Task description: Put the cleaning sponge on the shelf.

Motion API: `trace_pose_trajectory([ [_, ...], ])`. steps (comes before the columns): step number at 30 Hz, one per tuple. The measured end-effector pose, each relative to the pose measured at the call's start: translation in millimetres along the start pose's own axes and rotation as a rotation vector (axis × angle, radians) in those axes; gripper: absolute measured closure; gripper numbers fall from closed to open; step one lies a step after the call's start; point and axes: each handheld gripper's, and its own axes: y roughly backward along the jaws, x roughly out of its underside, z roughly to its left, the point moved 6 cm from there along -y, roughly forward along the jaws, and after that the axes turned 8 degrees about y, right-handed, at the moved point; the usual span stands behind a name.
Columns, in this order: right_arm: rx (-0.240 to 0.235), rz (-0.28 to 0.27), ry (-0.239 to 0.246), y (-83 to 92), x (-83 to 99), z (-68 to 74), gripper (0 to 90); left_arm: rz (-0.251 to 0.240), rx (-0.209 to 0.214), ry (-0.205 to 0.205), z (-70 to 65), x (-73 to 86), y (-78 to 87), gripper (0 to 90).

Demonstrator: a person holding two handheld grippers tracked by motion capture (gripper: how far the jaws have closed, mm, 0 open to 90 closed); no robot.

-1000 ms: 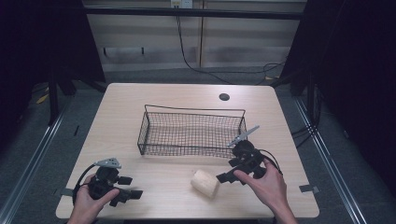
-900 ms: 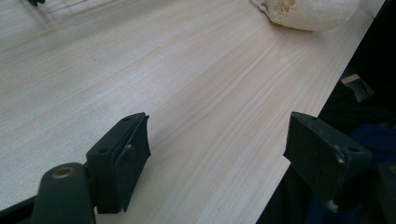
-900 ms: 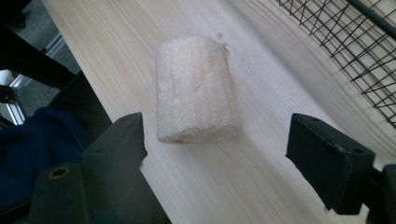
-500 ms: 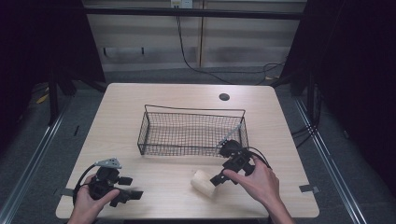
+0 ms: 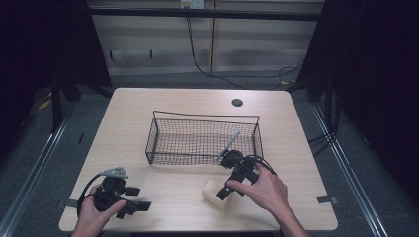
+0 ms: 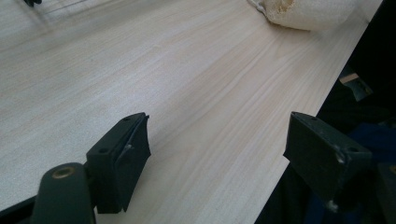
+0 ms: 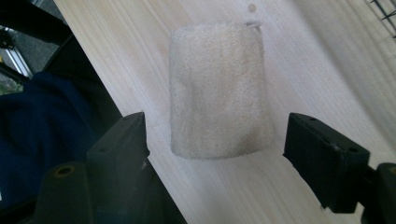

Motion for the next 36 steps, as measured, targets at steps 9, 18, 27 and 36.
trace_pose_trajectory([
  [9,0.001,0.071,0.001,-13.5,-4.2,-1.4,20.2,0.000,0.002,0.001,-0.1,-0.1,-0.1,21.6],
  [18,-0.017,0.112,0.007,-25.9,-5.9,-1.4,18.4,-0.001,0.005,0.003,-0.1,-0.2,0.3,21.6],
  [27,-0.012,0.154,0.017,-38.1,-7.9,-3.1,21.3,-0.006,0.003,0.004,0.8,-0.5,1.1,21.6],
  [36,-0.014,0.176,0.015,-42.0,-9.2,-2.7,24.5,-0.009,0.004,0.005,0.5,-0.6,1.1,21.6],
])
